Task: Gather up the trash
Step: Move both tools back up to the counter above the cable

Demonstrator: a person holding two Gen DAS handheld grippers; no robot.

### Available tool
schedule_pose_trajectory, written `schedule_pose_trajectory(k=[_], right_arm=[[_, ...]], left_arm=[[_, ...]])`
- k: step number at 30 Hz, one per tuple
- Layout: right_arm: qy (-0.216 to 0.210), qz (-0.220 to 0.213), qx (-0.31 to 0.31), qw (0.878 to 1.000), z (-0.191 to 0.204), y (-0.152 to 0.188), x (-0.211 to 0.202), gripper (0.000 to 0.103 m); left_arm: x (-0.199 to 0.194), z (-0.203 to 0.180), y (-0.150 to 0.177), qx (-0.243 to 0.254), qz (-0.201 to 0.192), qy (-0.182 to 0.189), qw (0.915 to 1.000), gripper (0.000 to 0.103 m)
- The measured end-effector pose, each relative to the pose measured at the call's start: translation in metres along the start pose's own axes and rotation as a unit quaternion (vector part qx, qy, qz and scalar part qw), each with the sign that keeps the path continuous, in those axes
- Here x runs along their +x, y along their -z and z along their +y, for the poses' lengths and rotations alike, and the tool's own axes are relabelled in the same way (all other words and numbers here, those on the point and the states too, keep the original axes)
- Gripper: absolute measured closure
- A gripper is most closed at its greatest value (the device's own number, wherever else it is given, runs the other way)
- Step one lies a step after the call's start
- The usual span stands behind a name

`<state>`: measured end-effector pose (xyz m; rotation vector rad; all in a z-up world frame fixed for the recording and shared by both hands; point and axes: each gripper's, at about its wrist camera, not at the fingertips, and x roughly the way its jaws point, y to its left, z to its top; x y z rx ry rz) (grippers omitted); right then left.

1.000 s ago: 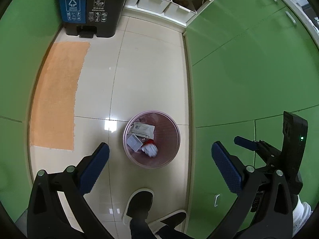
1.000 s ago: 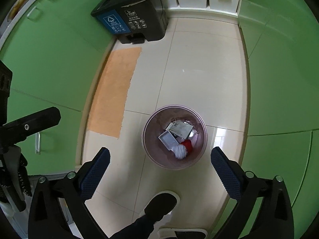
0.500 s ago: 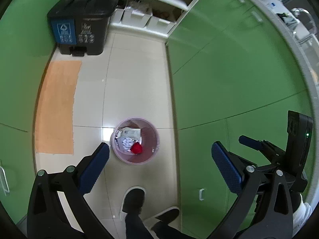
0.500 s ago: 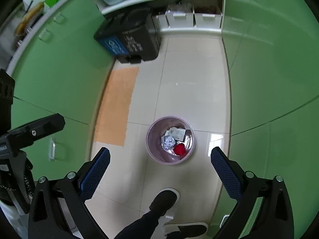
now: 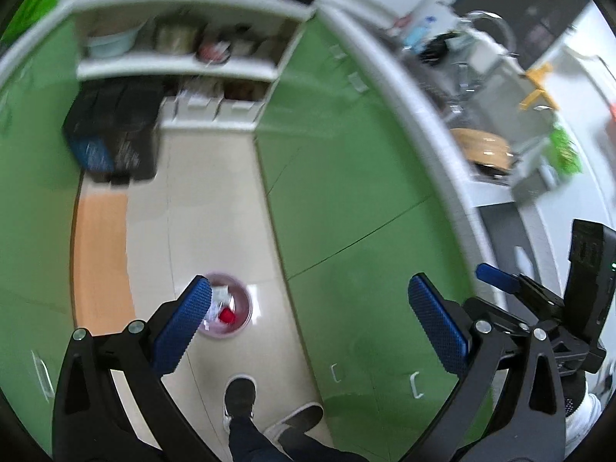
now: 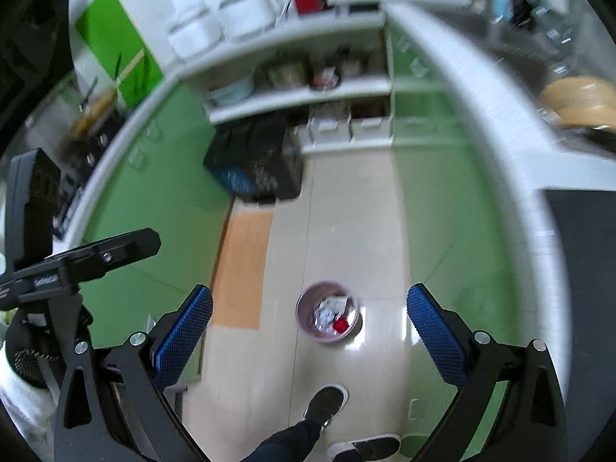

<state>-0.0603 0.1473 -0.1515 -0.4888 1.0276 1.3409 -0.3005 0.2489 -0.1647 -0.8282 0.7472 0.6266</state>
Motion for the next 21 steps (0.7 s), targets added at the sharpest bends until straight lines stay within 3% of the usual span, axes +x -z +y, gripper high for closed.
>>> schedule_pose_trajectory(k=[9, 15, 21], right_arm=[[0.078, -0.1, 0.071, 0.989, -0.069, 0.024, -0.139, 0.006], [0.134, -0.133, 0.128, 0.974, -0.124, 0.058, -0.195, 0.006], [0.171, -0.133, 0.176, 0.96, -0.179, 0.098, -0.224, 0.006]], left_arm=[[-0.031, -0.127, -0.029, 0.106, -0.016, 0.057, 0.9926, 0.003], [-0.02, -0.219, -0.03, 0.183, -0.007, 0.108, 0.9771, 0.003], [0.013, -0.296, -0.02, 0.241, 0.014, 0.138, 0.9606, 0.003]])
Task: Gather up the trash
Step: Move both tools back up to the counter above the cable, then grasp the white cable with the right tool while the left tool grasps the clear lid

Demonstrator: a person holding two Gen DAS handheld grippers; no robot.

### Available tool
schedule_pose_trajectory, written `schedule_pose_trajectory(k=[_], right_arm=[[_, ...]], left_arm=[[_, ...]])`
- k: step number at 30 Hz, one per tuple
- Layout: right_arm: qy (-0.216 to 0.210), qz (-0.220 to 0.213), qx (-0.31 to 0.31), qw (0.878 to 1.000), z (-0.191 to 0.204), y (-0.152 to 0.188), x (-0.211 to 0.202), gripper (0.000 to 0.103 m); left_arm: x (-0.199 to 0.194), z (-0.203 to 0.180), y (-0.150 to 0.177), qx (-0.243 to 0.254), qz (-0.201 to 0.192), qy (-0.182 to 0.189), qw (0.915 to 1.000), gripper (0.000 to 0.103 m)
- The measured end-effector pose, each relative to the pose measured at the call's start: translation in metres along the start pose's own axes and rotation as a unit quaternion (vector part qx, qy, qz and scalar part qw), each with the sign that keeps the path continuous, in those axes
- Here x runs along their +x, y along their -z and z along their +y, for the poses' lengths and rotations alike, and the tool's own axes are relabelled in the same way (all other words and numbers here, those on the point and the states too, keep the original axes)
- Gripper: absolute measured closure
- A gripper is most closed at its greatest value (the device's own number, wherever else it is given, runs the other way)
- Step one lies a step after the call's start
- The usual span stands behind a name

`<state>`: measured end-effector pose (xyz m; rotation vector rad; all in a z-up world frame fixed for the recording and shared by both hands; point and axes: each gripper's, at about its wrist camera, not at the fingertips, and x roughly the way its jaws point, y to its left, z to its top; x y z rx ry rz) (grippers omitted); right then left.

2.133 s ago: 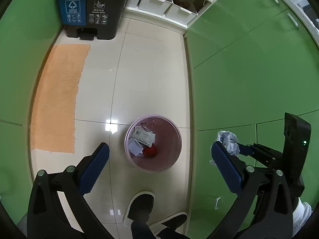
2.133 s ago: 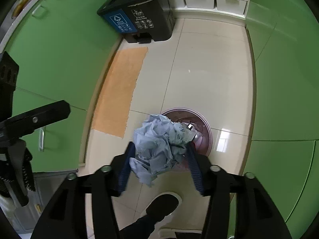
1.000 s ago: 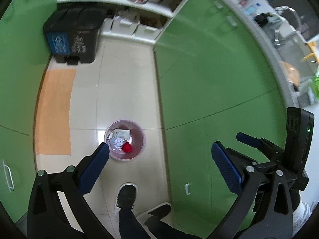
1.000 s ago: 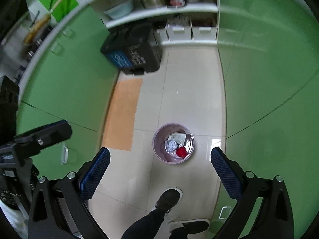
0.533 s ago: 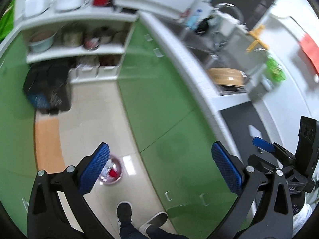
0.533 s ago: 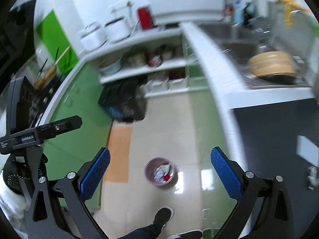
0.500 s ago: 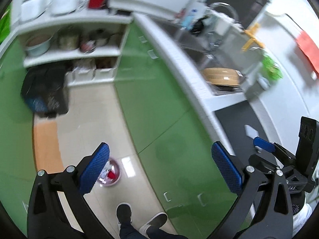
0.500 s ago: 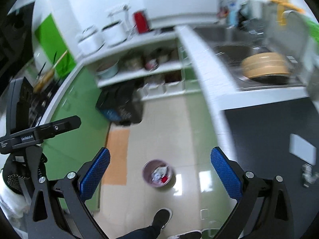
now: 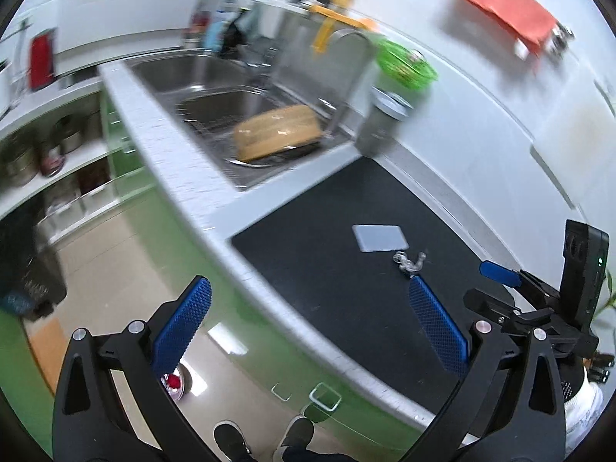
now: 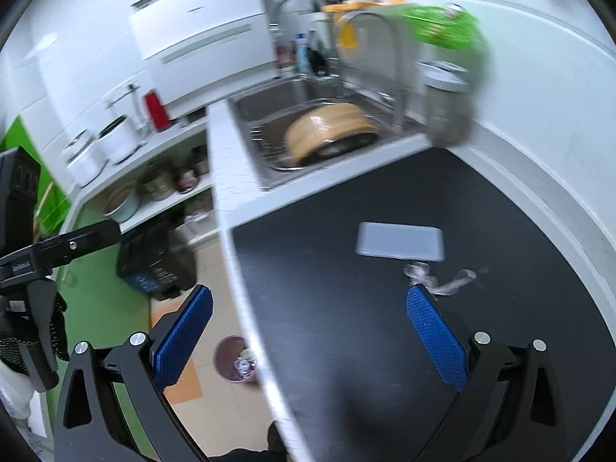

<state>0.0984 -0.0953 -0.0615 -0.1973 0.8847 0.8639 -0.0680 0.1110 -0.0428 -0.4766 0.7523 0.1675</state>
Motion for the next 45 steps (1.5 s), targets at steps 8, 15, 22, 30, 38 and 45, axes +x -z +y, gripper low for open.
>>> schedule_pose_trajectory(k=[8, 15, 22, 30, 38, 45], right_arm=[[0.032, 0.031, 0.032, 0.998, -0.068, 0.008, 0.017, 0.006], [0.04, 0.067, 0.037, 0.996, -0.102, 0.007, 0.063, 0.006], [0.046, 0.092, 0.018, 0.995, -0.114, 0.011, 0.106, 0.006], [0.043, 0.109, 0.0, 0.993, -0.115, 0.016, 0.127, 0.047], [0.038, 0.107, -0.013, 0.993, -0.114, 0.012, 0.129, 0.094], [0.026, 0.108, 0.023, 0.994, -0.127, 0.001, 0.112, 0.097]], left_arm=[[0.077, -0.05, -0.018, 0.04, 0.049, 0.014, 0.9979, 0.003], [0.139, -0.074, -0.026, 0.072, 0.089, 0.0, 0.9934, 0.003], [0.185, -0.082, -0.035, 0.084, 0.111, -0.015, 0.9901, 0.003], [0.218, -0.085, -0.041, 0.09, 0.125, -0.021, 0.9878, 0.003], [0.234, -0.093, -0.044, 0.111, 0.131, -0.012, 0.9851, 0.003], [0.253, -0.102, -0.049, 0.162, 0.145, 0.009, 0.976, 0.003]])
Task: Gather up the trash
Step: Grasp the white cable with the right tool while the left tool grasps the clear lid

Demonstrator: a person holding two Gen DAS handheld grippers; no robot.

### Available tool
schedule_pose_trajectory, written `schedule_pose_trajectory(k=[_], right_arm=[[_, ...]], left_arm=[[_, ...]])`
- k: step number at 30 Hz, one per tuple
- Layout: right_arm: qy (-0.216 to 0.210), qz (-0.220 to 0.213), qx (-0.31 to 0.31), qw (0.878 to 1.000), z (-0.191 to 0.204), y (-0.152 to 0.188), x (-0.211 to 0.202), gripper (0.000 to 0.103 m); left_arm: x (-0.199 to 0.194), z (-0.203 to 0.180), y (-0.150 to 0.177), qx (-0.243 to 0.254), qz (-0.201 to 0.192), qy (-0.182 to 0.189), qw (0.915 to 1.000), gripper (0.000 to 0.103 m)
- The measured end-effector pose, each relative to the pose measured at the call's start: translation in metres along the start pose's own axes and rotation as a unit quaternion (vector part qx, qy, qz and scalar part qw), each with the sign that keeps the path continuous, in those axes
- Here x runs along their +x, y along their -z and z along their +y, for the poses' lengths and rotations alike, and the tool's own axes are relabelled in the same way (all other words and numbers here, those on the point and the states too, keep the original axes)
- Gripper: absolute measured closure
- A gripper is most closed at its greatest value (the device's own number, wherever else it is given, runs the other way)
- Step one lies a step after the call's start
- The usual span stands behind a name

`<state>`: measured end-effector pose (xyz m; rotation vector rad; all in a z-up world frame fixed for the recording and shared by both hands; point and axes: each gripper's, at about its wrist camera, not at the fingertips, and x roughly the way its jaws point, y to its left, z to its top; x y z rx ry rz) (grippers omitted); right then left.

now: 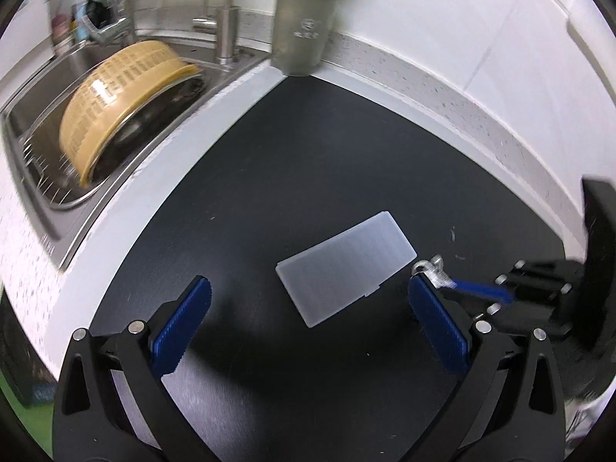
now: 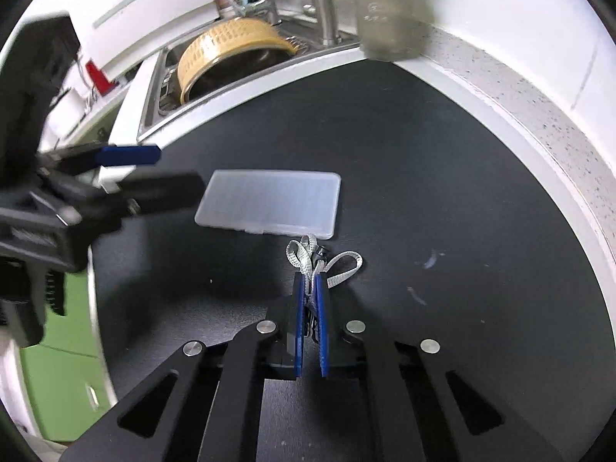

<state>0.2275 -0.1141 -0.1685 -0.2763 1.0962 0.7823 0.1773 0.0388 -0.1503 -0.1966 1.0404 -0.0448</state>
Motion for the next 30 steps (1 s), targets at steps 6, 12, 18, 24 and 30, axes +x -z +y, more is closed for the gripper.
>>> schedule_pose_trajectory(k=[6, 12, 18, 24, 30], right_arm=[[-0.001, -0.01, 0.031, 0.999, -0.015, -0.005, -0.029, 0.098], [0.019, -0.028, 0.051, 0.998, -0.026, -0.002, -0.061, 0.098], [0.036, -0.03, 0.071, 0.996, -0.032, 0.01, -0.074, 0.097], [0.045, -0.028, 0.088, 0.995, -0.034, 0.019, -0.079, 0.097], [0.052, -0.028, 0.097, 0.994, -0.031, 0.026, -0.084, 0.097]], left_arm=[[0.016, -0.012, -0.006, 0.095, 0.014, 0.029, 0.995, 0.003], [0.031, -0.027, -0.012, 0.213, 0.014, 0.056, 0.9755, 0.003], [0.047, -0.034, -0.013, 0.296, 0.018, 0.073, 0.9522, 0.003], [0.057, -0.039, -0.006, 0.358, 0.021, 0.082, 0.93, 0.02], [0.055, -0.036, -0.007, 0.357, 0.009, 0.094, 0.9295, 0.05]])
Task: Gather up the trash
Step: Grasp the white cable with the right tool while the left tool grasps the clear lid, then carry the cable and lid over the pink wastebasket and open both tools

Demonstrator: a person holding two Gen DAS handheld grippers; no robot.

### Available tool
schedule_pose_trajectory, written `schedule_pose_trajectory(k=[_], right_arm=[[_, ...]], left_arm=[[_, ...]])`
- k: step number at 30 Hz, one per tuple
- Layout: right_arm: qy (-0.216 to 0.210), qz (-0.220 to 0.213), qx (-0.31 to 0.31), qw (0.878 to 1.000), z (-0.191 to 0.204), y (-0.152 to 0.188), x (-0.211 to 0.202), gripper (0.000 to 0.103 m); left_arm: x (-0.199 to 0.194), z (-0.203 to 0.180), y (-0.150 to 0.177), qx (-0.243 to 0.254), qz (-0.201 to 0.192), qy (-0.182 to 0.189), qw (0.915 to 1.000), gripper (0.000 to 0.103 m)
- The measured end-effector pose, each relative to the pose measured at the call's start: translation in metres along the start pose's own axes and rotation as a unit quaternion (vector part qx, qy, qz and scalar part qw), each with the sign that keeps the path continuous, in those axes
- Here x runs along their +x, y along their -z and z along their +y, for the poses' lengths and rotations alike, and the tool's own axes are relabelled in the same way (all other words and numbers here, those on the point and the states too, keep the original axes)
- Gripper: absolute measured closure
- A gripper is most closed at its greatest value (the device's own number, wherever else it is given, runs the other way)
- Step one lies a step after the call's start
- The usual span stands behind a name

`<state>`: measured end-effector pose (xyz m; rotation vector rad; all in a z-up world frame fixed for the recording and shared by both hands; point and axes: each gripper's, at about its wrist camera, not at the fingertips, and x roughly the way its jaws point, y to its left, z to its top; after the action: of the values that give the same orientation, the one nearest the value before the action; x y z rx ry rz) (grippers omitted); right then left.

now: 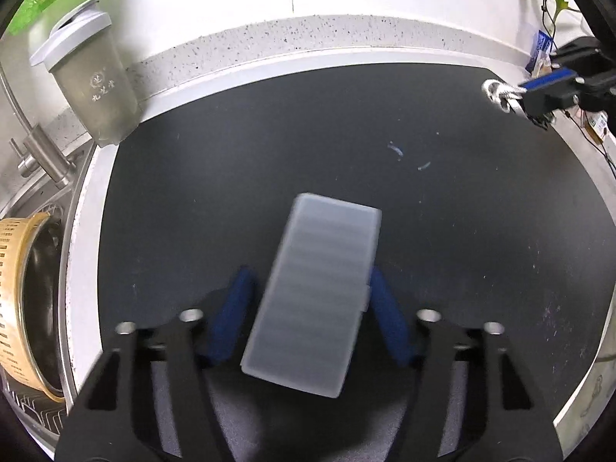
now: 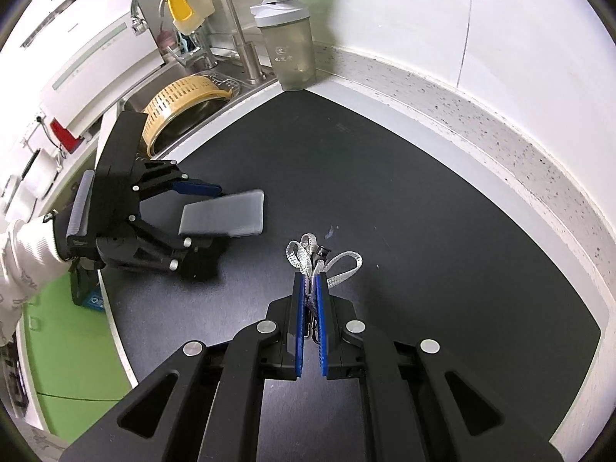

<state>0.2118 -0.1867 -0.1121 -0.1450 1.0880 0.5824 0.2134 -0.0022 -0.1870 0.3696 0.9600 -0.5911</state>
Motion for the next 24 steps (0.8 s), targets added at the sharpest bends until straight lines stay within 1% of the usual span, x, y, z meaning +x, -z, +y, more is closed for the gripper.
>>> schedule_pose_trajectory(k=[4, 6, 8, 13, 16, 20, 24], right_arm=[[0.0, -0.002, 0.004, 1.0, 0.003, 0.002, -0.002, 0.097], [-0.003, -0.003, 0.005, 1.0, 0.005, -0.001, -0.001, 0.097], [-0.005, -0.006, 0.005, 1.0, 0.008, -0.002, -0.001, 0.097], [-0.009, -0.014, -0.002, 1.0, 0.013, -0.003, -0.006, 0.097], [-0.013, -0.02, -0.006, 1.0, 0.017, -0.004, -0.01, 0.097], [-0.022, -0.03, -0.022, 0.999, 0.031, -0.006, -0.021, 0.097], [-0.04, -0.039, -0.048, 0.997, 0.052, -0.008, -0.03, 0.097]], left_arm=[[0.001, -0.005, -0.003, -0.014, 0.011, -0.004, 0.9998, 0.051], [0.0, -0.003, -0.006, -0.049, 0.021, -0.006, 0.9985, 0.051], [-0.002, -0.004, -0.007, -0.074, 0.029, -0.012, 0.9968, 0.051], [-0.016, -0.011, -0.003, -0.113, 0.033, -0.031, 0.9925, 0.052], [-0.036, -0.016, 0.003, -0.145, 0.029, -0.048, 0.9878, 0.052], [-0.068, -0.02, 0.014, -0.189, 0.021, -0.074, 0.979, 0.052], [-0.109, -0.029, 0.031, -0.23, 0.01, -0.105, 0.9674, 0.052]])
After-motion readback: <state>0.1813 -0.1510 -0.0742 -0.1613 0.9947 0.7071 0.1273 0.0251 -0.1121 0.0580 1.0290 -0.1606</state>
